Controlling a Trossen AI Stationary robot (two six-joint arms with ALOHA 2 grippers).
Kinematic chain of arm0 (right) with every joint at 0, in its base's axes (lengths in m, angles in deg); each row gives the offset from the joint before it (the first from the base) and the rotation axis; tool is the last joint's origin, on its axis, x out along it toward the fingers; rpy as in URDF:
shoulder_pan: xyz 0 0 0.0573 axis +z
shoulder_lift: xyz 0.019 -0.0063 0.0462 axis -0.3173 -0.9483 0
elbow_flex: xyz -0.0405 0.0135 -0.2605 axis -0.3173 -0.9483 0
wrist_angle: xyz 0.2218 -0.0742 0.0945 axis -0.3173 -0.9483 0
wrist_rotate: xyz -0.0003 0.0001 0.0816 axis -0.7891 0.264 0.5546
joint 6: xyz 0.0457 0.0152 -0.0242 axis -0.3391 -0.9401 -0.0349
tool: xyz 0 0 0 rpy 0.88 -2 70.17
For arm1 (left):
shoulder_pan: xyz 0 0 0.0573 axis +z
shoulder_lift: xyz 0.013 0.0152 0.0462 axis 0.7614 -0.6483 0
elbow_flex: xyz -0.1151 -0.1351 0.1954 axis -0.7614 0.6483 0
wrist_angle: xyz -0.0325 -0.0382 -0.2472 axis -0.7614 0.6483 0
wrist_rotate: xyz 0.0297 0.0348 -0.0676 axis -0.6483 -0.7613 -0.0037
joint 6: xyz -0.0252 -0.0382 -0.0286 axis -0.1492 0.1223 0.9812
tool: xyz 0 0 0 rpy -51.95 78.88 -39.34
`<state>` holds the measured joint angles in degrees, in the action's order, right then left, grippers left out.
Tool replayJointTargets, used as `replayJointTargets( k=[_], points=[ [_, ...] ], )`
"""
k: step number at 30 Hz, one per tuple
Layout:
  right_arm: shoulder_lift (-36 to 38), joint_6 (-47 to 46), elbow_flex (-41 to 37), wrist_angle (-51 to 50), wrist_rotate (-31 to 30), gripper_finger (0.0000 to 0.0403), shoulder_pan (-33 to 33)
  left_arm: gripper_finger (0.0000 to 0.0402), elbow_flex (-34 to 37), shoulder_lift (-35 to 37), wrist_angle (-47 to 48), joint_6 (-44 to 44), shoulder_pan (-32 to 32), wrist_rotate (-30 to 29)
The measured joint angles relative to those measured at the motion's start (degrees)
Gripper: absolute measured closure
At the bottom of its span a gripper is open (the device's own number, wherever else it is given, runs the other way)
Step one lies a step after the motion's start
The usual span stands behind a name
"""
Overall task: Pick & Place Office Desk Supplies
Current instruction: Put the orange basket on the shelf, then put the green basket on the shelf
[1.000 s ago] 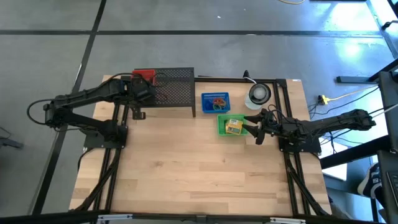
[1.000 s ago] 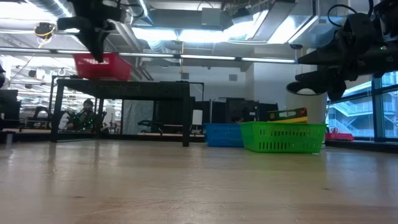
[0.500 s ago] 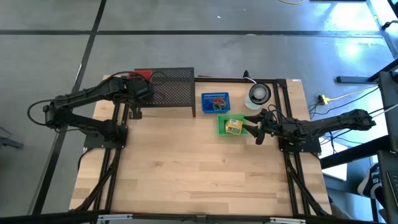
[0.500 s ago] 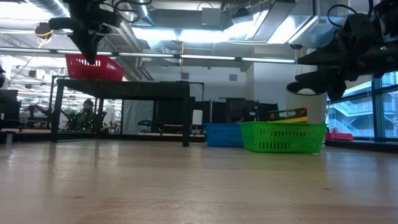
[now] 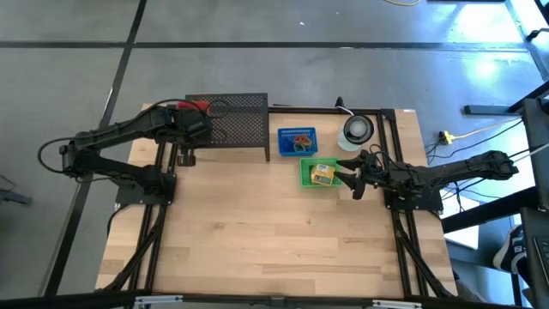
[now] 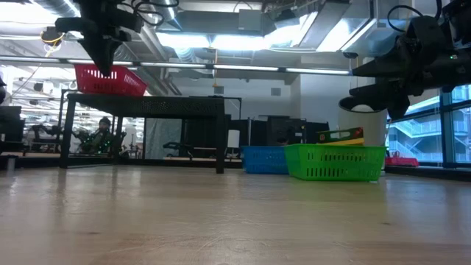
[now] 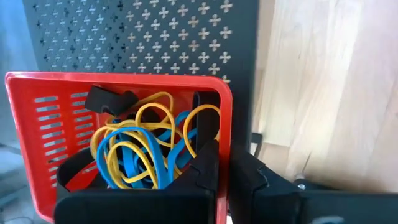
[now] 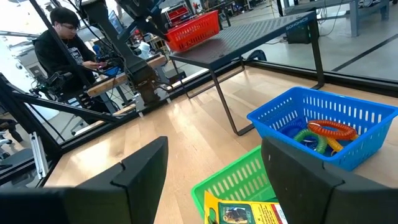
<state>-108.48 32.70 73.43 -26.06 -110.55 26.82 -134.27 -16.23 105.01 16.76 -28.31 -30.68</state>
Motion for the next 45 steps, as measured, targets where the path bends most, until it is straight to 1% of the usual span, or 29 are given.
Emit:
replayJointTargets(
  k=[5, 11, 18, 25, 39, 45],
  points=[
    [-0.01, -0.02, 0.00, -0.02, 0.00, 0.0143, 0.02, 0.0390, 0.02, -0.02, -0.02, 0.09, 0.83, -0.86],
    [0.00, -0.04, 0.00, -0.15, 0.00, 0.0143, 0.02, 0.0378, 0.05, -0.30, -0.08, -0.02, 3.83, -0.93],
    [0.01, -0.04, 0.00, -0.22, 0.00, 0.0143, 0.00, 0.0375, 0.07, -0.33, -1.20, -0.04, 6.30, -0.86],
    [0.01, -0.12, 0.00, -0.26, 0.00, 0.0142, 0.00, 0.0365, 0.07, -0.34, -4.77, -0.04, 6.36, -0.89],
    [0.00, -0.12, 0.00, -0.64, 0.01, 0.0142, 0.01, 0.0324, 0.07, -0.33, -2.84, 0.60, 6.28, 0.07],
    [-0.01, -0.11, 0.00, -0.66, 0.02, 0.0142, 0.00, 0.0306, 0.07, -0.31, -2.84, 1.43, 5.40, -1.28]
  ],
)
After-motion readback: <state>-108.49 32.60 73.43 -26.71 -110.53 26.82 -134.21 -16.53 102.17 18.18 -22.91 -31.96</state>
